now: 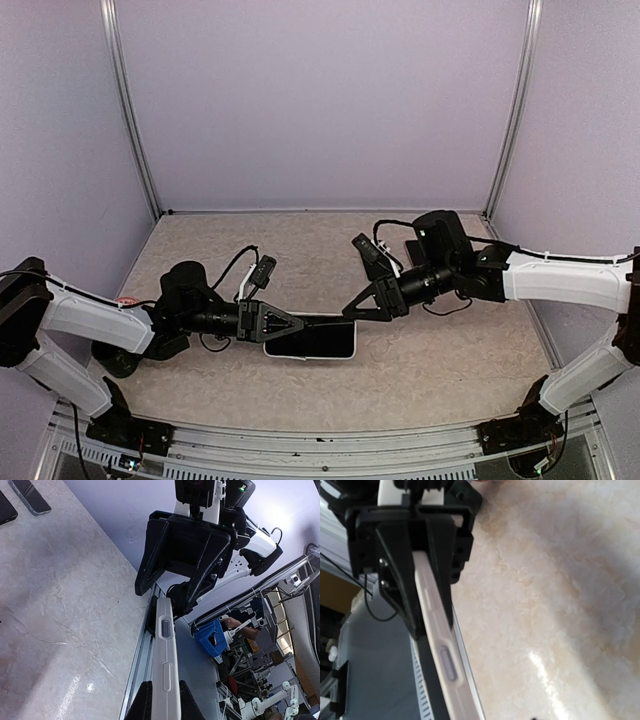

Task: Put the phone into the phone case
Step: Press the phone with the phone case.

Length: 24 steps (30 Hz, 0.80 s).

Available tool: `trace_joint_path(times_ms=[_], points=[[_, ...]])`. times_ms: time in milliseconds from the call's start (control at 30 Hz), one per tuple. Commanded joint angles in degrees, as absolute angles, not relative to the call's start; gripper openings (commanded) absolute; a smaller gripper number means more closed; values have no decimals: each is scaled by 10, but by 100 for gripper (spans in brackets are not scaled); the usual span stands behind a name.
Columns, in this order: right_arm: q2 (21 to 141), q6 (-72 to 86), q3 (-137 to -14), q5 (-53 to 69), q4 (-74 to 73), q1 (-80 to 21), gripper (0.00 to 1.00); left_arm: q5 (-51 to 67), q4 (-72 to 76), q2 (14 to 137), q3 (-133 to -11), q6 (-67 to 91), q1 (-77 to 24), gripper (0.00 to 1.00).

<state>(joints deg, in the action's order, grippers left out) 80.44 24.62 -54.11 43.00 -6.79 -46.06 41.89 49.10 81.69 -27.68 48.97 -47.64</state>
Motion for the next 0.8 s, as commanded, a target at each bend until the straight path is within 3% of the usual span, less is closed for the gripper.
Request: trace_joint_path(times_ms=[0,133,267,367,433,467,567,667,767], points=[[815,228,-542,435,-83,-468,37,416,522,809,-291,483,-478,0],[821,221,-547,433,-93,-469,22,414,521,810,-292,484,-477,0],[820,217,-548,430,-98,-471,18,412,521,810,-293,486,-474,0],[818,214,-550,423,-104,-473,5,410,520,809,-294,487,-472,0],[817,213,-552,416,-108,-473,5,408,519,808,-293,487,-470,0],[816,213,-553,416,-109,-473,9,407,519,808,-292,487,-470,0],[808,223,-550,408,-102,-473,40,403,519,803,-289,488,-467,0],[782,254,-527,404,-68,-471,63,397,526,790,-279,489,-461,0],[763,294,-495,427,-7,-468,70,391,532,771,-269,490,-452,0]])
